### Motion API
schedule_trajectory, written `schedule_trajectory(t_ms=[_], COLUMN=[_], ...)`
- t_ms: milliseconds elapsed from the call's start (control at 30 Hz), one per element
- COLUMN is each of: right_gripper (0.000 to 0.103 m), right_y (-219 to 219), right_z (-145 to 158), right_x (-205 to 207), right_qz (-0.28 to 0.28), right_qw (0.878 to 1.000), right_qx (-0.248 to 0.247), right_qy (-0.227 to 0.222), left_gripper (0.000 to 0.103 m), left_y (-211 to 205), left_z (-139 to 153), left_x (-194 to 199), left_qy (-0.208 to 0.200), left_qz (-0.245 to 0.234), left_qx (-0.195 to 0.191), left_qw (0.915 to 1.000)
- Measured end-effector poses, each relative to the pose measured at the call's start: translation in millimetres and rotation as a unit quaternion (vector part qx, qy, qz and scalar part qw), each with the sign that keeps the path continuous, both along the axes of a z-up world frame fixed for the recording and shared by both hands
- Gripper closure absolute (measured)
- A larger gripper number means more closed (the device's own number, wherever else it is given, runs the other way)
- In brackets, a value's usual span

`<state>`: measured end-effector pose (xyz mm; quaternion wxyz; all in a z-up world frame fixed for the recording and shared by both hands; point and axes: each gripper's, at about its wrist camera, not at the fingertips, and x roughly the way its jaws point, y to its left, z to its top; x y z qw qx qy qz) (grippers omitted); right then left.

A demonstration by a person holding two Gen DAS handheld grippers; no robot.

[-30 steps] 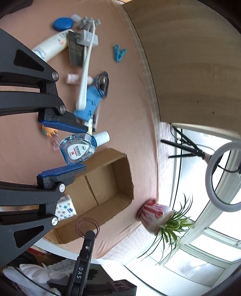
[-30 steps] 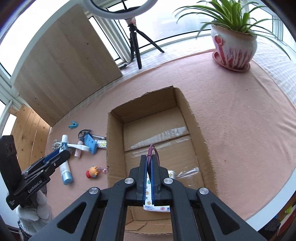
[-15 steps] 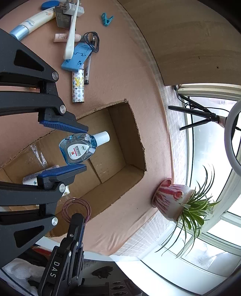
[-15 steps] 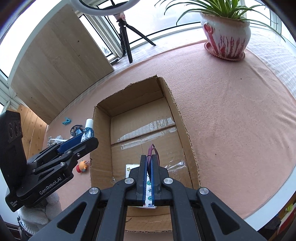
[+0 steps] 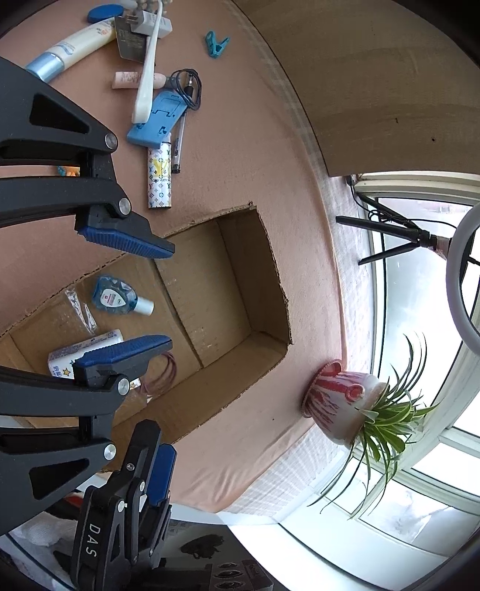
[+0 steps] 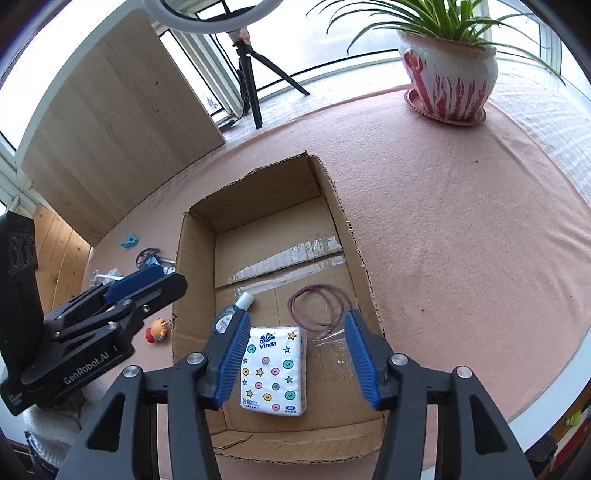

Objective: Organize objects
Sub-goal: 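Drop the rubber band and eye-drop bottle into the box, opening both grippers, then move the right gripper back to the pile and grasp the white massager cable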

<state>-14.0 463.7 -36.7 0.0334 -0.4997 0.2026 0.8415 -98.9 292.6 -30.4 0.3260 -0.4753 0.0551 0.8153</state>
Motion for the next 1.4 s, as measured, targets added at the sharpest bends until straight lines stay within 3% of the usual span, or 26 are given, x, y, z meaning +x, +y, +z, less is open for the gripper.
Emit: schedule_trajectory(t_ms=[200,367,600,967,1200,1400], right_gripper=[0.053,0.053,0.053,0.053,0.053,0.054], right_y=[-10.0,-34.3,-102.1,-238.3,-298.4,-325.8], right_z=[6.7,20.5,28.7,2.1,-34.1,-60.2], right_x=[0.9,-4.1,-43.4,-131.7,-180.7,-198.1], right_qz=[0.006,0.026,0.113,0.271,0.323,0.344], right_qw=[0.999,0.996,0.989,0.961,0.939,0.926], right_qx=[0.029,0.065,0.072,0.061,0.121,0.149], right_qy=[0.012,0.052,0.071,0.023,-0.014,-0.044], left_gripper=[0.056,0.056,0.056,0.056,0.056,0.056], left_y=[-32.0,-82.7,-182.1,-321.4,-363.4,-376.3], left_z=[5.1,1.2,-7.0,-7.5,-6.7,-10.7], left_x=[0.7,-4.1,-5.9,20.1,35.3,37.4], left_qy=[-0.001,-0.01,-0.021,-0.032,-0.036,-0.042], left_qz=[0.03,0.071,0.155,0.271,0.303,0.318], left_qx=[0.008,0.003,-0.008,-0.004,0.007,0.011], left_qw=[0.9995,0.9975,0.9876,0.9622,0.9522,0.9472])
